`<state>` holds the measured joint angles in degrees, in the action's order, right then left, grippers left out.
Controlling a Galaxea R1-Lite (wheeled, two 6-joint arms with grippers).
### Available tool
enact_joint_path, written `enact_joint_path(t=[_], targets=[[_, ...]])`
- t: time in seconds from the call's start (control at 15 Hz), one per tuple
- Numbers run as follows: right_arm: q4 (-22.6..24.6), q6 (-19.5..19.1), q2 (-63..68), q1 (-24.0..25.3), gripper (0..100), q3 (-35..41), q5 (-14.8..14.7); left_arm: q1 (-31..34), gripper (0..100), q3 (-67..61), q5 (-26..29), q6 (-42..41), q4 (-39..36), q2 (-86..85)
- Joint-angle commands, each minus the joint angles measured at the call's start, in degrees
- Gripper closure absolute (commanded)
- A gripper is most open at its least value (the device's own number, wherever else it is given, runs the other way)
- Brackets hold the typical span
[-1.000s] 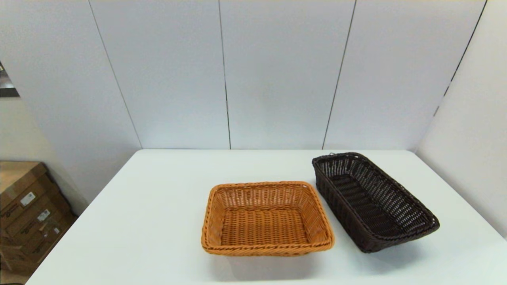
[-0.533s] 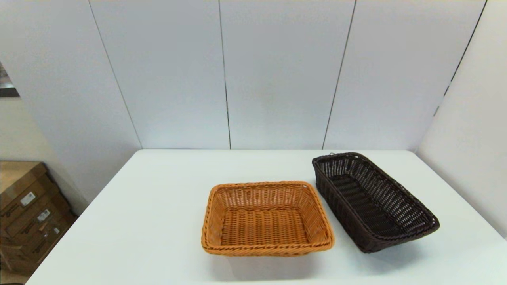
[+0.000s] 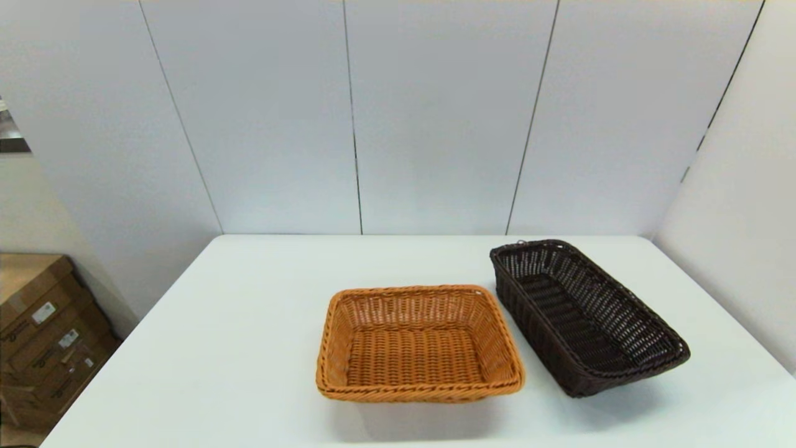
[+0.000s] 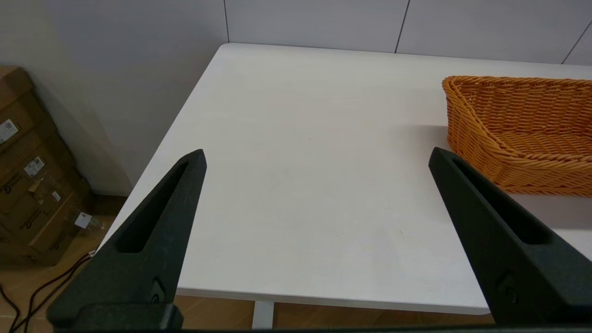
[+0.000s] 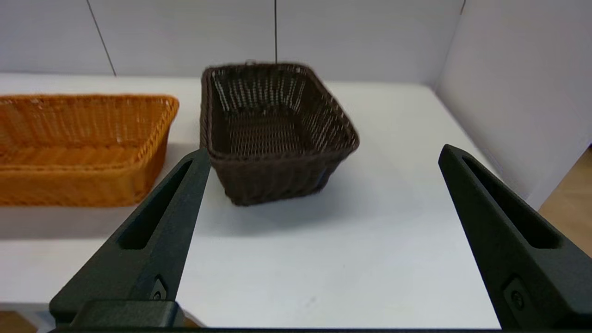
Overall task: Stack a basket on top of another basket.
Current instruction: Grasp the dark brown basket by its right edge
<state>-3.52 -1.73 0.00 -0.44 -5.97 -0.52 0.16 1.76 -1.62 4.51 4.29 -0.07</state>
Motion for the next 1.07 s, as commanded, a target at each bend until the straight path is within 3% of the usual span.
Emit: enact_joint_path(t=[0.07, 0.53, 0.87, 0.93, 1.07], targets=[[-5.88, -2.31, 2.46, 0.00, 0, -8.44, 0.17, 0.02, 0, 0.00, -0.05, 0.06, 0.02, -0.01], [-5.62, -1.52, 23.73, -1.67, 0, -19.16, 0.35, 0.02, 0, 0.00, -0.05, 0.06, 0.02, -0.01], [-9.22, 0.50, 41.92, -1.58, 0, -29.36, 0.17, 0.02, 0, 0.00, -0.05, 0.06, 0.02, -0.01], [-10.36, 1.47, 45.35, -0.88, 0, -31.20, 0.08, 0.02, 0, 0.00, -0.05, 0.06, 0.02, -0.01], [-15.11, 9.20, 54.40, 3.78, 0, -37.62, 0.08, 0.02, 0, 0.00, -0.05, 0.06, 0.02, -0.01]])
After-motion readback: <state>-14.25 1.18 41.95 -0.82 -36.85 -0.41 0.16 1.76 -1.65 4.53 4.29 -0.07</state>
